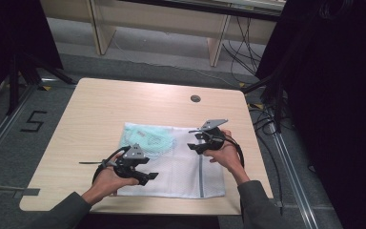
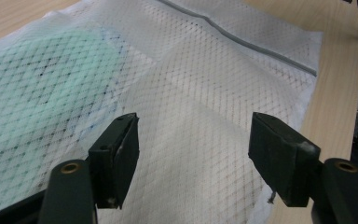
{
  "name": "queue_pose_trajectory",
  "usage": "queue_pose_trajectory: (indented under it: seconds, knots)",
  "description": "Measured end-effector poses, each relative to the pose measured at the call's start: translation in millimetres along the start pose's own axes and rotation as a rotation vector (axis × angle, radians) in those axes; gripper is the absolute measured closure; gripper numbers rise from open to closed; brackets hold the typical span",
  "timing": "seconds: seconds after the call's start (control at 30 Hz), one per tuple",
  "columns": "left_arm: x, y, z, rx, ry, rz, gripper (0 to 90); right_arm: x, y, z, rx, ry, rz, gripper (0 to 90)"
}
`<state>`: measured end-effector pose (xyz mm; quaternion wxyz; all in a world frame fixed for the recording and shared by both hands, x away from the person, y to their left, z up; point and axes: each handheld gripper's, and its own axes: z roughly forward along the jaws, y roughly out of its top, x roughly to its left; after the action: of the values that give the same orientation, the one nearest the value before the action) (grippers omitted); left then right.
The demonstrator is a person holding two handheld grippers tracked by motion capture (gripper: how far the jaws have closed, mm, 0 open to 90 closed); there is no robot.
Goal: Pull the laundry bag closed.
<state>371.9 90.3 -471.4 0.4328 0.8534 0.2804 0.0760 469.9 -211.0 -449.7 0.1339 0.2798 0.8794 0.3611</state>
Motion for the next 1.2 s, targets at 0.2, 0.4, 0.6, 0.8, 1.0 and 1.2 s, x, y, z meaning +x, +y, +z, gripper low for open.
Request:
queue_pose_trajectory:
  seconds: [0.2, 0.4, 0.6, 0.8, 1.0, 1.2]
  knots:
    - [-0.8, -4.5, -7.4, 0.0, 0.02, -0.014, 30.7, 4.4, -4.2, -5.2, 0.017, 0.019, 0.013, 44.1]
    - [-0.2, -8.5, -11.6, 0.001, 0.019, -0.015, 30.6, 13.7, -11.2, -8.3, 0.013, 0.015, 0.046, 40.0]
    - [-0.6, -10.1, -15.1, 0.004, 0.023, -0.01, 30.4, 22.3, -19.5, -13.6, 0.003, 0.023, 0.066, 38.1]
    - [1.1, -11.1, -19.0, 0.016, 0.028, 0.024, 30.0, 24.2, -25.7, -21.1, 0.03, 0.026, 0.056, 36.9]
    - [-1.0, -12.6, -21.6, 0.007, 0.038, 0.003, 29.1, 29.5, -33.1, -23.6, 0.017, 0.023, 0.057, 35.8]
    - [-2.1, -14.5, -23.9, -0.004, 0.035, -0.012, 29.0, 37.5, -38.3, -28.8, 0.016, 0.032, 0.07, 35.3]
